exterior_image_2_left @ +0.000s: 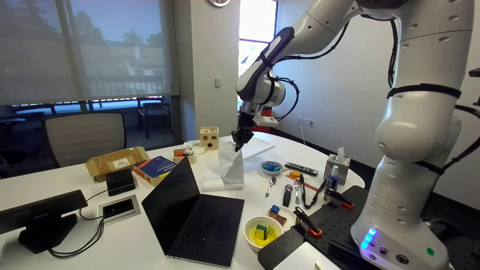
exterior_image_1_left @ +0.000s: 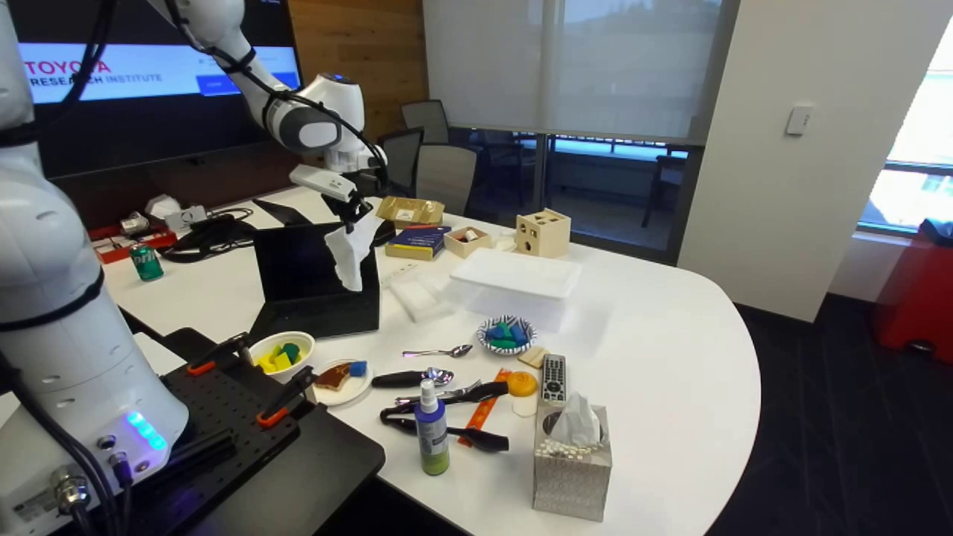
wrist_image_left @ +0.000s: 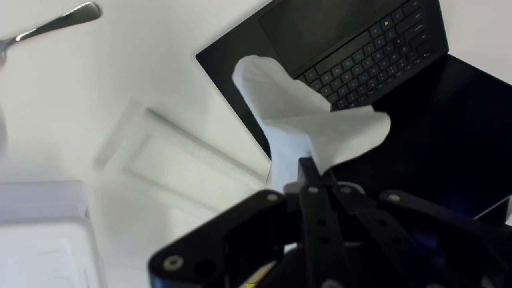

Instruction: Use a napkin to wipe the laptop screen

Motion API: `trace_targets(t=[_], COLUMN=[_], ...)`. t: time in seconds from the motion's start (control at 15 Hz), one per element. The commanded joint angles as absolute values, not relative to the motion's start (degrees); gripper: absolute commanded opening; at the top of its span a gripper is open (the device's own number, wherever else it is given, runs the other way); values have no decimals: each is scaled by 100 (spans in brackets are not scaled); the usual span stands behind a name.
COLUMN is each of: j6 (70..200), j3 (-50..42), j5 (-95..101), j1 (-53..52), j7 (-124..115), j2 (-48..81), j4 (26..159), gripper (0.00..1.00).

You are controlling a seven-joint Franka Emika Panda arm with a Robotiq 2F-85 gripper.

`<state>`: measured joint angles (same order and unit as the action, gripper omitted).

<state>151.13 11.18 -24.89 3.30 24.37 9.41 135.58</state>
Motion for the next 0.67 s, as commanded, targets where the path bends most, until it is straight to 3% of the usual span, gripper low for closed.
trace_targets(t=[0.0, 0.6], j6=[15138, 16513], j3=[1083, 2127], j5=[-2510, -2213], j1=[213, -354], j7=[2569, 2634], j2=[1022, 2586], j4=[13501, 12803], gripper=[0, 0])
